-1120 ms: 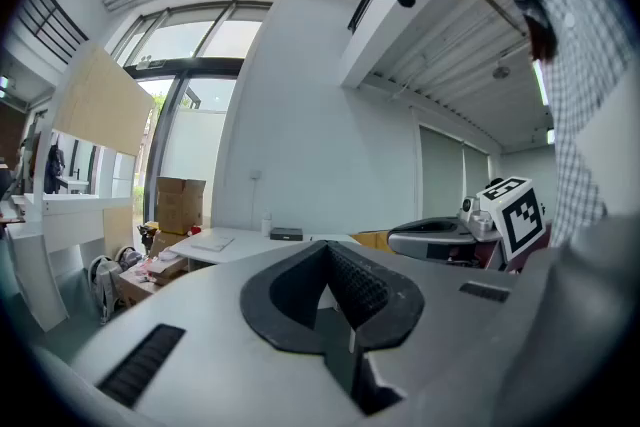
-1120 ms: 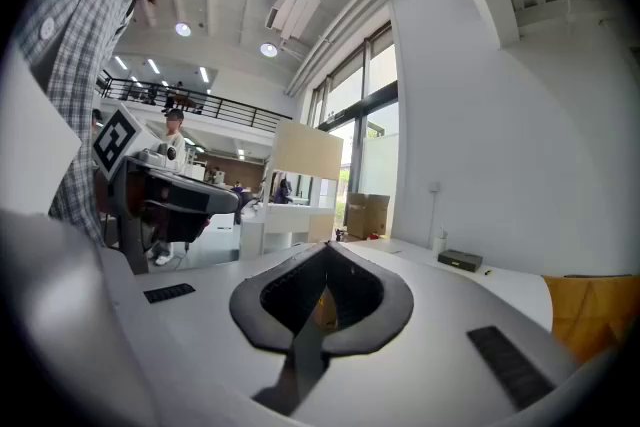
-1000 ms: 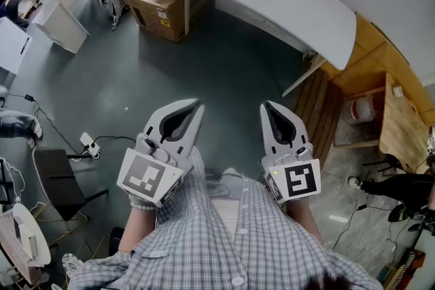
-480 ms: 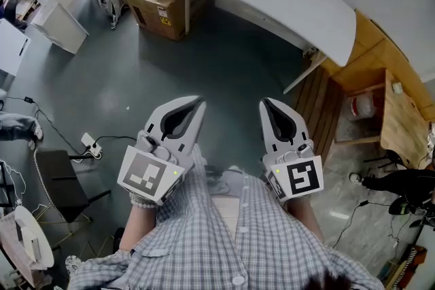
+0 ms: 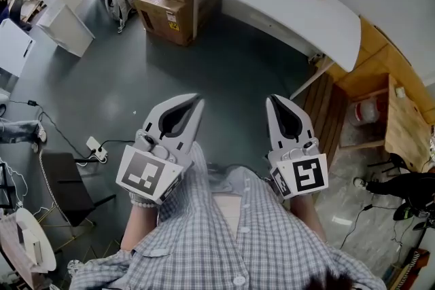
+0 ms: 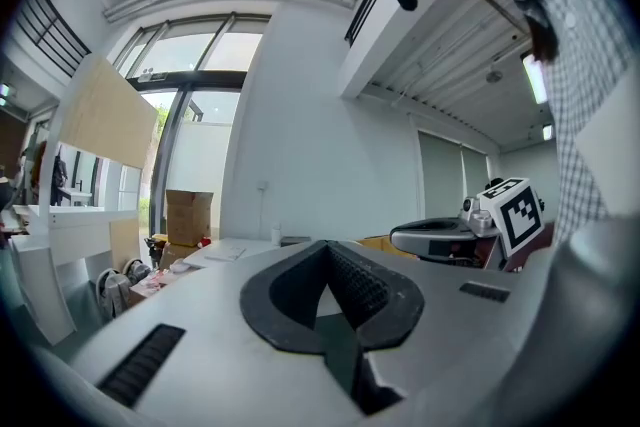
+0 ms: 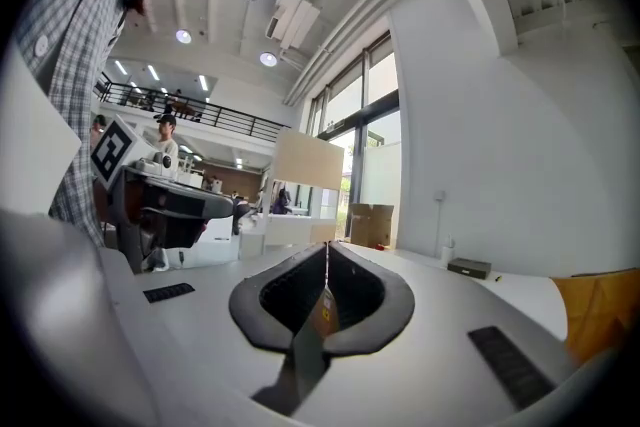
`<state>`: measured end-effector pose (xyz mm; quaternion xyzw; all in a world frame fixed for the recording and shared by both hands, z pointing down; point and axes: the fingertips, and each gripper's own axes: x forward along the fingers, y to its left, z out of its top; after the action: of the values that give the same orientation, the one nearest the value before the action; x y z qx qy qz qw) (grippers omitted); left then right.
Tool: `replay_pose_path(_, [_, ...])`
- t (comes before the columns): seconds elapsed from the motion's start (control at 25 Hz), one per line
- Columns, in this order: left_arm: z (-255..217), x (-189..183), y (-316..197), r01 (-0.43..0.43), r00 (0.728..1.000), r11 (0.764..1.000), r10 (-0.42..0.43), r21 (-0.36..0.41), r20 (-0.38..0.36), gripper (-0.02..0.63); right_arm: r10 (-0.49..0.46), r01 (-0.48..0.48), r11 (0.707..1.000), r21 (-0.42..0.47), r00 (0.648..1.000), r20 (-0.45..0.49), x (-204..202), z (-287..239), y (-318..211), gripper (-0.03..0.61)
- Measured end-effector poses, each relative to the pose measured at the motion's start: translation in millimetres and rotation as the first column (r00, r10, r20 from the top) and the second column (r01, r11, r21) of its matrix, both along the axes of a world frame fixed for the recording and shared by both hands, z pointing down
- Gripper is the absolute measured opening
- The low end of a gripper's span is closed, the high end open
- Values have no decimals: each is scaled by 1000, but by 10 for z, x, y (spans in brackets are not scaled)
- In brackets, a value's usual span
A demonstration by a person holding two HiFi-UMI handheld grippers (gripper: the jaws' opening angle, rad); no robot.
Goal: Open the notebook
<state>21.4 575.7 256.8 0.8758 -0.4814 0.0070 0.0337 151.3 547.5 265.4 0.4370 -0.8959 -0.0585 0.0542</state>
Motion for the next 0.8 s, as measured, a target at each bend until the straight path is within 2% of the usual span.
replay_pose_path(0.28, [15,-249,23,21,1000,1000,-21,11,-18,6,24,-24,1000,15,999,-24,-124,-1,41,23])
replay_pose_path(0.8, [88,-291,-144,27,999,1000,-27,2,-24,6,26,-27,1000,-6,999,-25,-127,91,-141,23])
